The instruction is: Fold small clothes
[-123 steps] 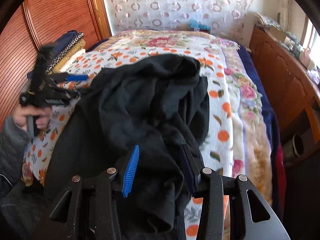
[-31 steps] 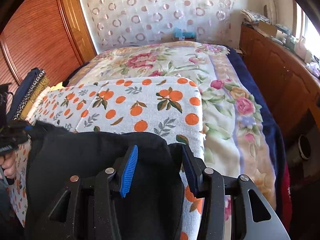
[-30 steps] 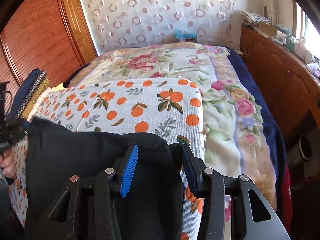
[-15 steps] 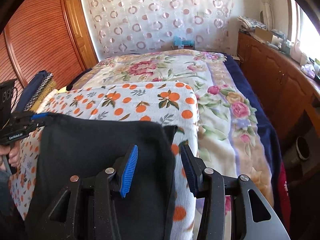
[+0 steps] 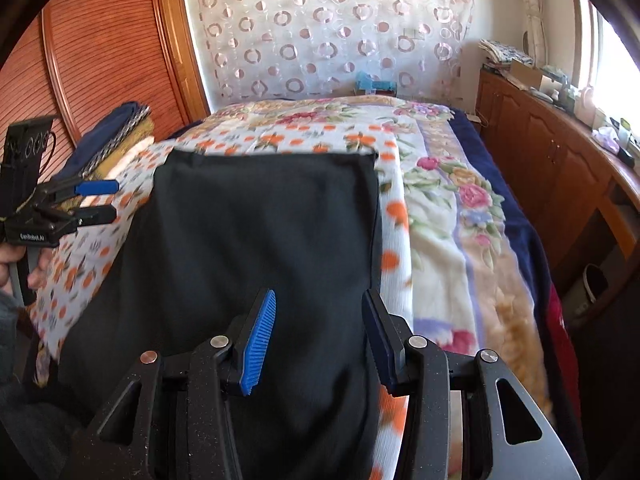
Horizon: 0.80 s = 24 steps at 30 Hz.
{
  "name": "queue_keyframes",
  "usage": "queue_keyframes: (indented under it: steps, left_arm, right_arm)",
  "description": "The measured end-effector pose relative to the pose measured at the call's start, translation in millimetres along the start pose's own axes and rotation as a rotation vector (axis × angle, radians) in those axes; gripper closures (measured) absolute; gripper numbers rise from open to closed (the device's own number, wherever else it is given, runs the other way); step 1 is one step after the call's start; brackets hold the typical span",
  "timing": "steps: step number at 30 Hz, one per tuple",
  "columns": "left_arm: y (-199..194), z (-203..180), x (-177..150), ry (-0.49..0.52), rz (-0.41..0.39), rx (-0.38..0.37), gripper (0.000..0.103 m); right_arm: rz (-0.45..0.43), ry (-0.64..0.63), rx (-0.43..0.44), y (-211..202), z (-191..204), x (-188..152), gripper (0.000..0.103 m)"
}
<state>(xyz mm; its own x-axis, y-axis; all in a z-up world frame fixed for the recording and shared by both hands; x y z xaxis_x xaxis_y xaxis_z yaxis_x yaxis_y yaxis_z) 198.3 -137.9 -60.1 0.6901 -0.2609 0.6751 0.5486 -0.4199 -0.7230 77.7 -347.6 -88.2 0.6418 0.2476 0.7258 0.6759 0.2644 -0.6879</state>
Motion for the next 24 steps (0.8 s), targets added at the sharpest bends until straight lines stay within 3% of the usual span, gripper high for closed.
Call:
queue_keyframes:
  steps: [4, 6, 7, 19, 24]
  left_arm:
    - [-11, -13, -17, 0.014, 0.003, 0.005, 0.025]
    - [-15, -18, -23, 0.020, 0.007, 0.015, 0.025]
    - [-17, -19, -29, 0.018, 0.007, 0.020, 0.025]
    - [-21, -35, -94, -0.046, 0.114, -0.077, 0.025]
    - [-21, -46, -101, -0.061, 0.124, -0.133, 0.033]
  right_arm:
    - [0.011, 0.020, -0.004, -12, 5, -19, 0.054]
    - [0.005, 0.037, -0.015, -19, 3, -24, 0.043]
    - [0.001, 0.047, -0.018, -22, 3, -26, 0.043]
    - [0.035, 0.051, -0.014, -22, 22, -55, 0.042]
    - [0.040, 0.032, -0.049, -23, 22, -54, 0.042]
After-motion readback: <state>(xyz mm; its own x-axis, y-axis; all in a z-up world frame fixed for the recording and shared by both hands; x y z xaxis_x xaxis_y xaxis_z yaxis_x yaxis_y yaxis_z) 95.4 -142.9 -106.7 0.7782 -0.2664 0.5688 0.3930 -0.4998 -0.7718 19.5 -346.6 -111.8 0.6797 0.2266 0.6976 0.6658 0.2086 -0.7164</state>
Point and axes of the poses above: each gripper's, at about its wrist camera, not at the fingertips, and y roughly the way its jaws point, z to its left, x to its top, the point moved 2 cm from there along y, roughly the way its jaws point, and after that the axes turned 5 degrees about -y, right-handed, at the moved point
